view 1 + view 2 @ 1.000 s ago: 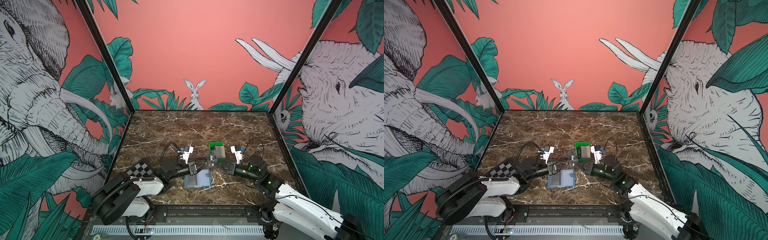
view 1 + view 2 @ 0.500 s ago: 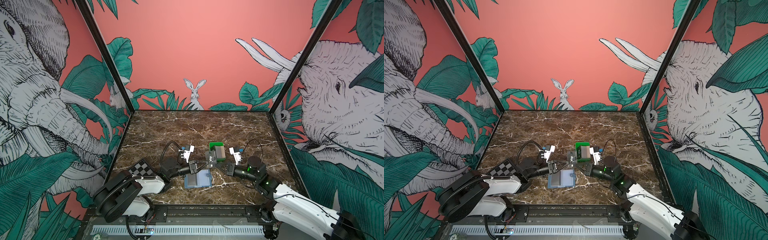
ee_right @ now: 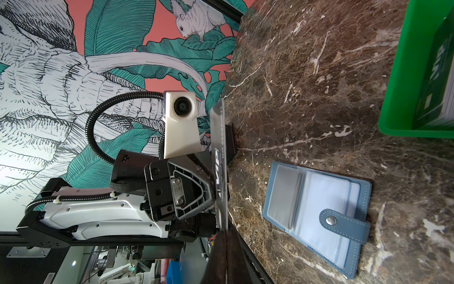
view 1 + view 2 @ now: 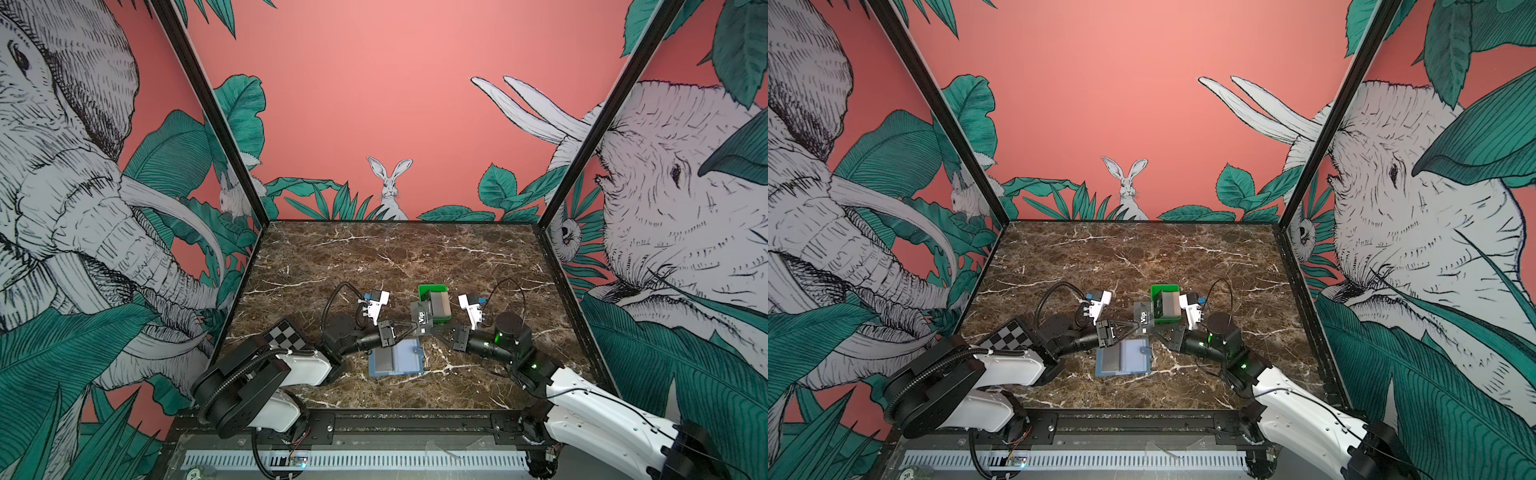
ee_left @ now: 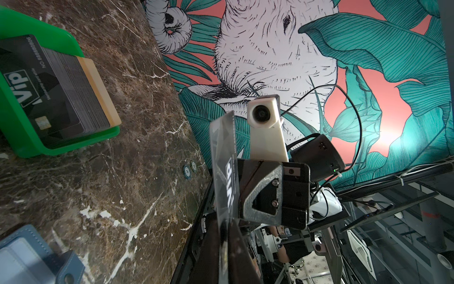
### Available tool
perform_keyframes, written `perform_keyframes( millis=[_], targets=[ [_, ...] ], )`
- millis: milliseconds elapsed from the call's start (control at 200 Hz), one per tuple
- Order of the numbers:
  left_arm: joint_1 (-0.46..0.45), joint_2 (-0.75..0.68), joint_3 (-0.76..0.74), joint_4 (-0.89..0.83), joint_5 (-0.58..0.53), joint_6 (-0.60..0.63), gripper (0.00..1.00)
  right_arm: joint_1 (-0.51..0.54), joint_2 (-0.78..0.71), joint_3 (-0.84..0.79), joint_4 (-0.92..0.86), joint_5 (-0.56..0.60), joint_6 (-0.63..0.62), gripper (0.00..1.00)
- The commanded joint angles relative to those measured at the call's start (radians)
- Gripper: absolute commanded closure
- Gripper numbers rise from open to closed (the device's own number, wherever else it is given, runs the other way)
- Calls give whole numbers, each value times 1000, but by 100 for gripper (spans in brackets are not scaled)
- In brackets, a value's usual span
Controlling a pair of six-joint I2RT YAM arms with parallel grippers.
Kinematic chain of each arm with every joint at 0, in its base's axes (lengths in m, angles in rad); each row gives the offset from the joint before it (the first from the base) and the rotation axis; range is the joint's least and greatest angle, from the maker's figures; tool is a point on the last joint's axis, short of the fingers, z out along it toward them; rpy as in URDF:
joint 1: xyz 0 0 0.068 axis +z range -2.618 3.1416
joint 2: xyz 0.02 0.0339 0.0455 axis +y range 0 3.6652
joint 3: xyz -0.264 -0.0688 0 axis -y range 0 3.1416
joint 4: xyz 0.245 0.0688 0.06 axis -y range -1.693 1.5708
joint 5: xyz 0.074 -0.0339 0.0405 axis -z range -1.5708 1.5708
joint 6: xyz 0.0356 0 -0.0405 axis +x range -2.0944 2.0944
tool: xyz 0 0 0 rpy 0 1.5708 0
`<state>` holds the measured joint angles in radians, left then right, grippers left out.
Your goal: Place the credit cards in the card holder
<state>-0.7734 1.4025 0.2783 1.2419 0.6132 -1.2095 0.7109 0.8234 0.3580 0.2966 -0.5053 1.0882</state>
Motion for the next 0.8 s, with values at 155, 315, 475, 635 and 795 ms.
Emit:
perform_keyframes(
  millis=[155, 315, 475, 635, 795],
  targets=[
    [0, -12, 6, 10, 0, 9, 96, 5, -4, 15, -70, 47, -38, 100],
    [0, -55, 10, -116, -4, 53, 98, 5, -11, 33, -129, 72, -57, 89],
    [1, -144, 9, -303, -73, 119, 100, 6, -29, 53, -201, 94, -81, 77],
    [9, -257, 17, -517, -99, 193, 100, 24, -24, 65, -236, 138, -87, 71],
    [23, -338, -3, -622, -98, 208, 100, 95, -2, 115, -348, 259, -144, 69]
  ],
)
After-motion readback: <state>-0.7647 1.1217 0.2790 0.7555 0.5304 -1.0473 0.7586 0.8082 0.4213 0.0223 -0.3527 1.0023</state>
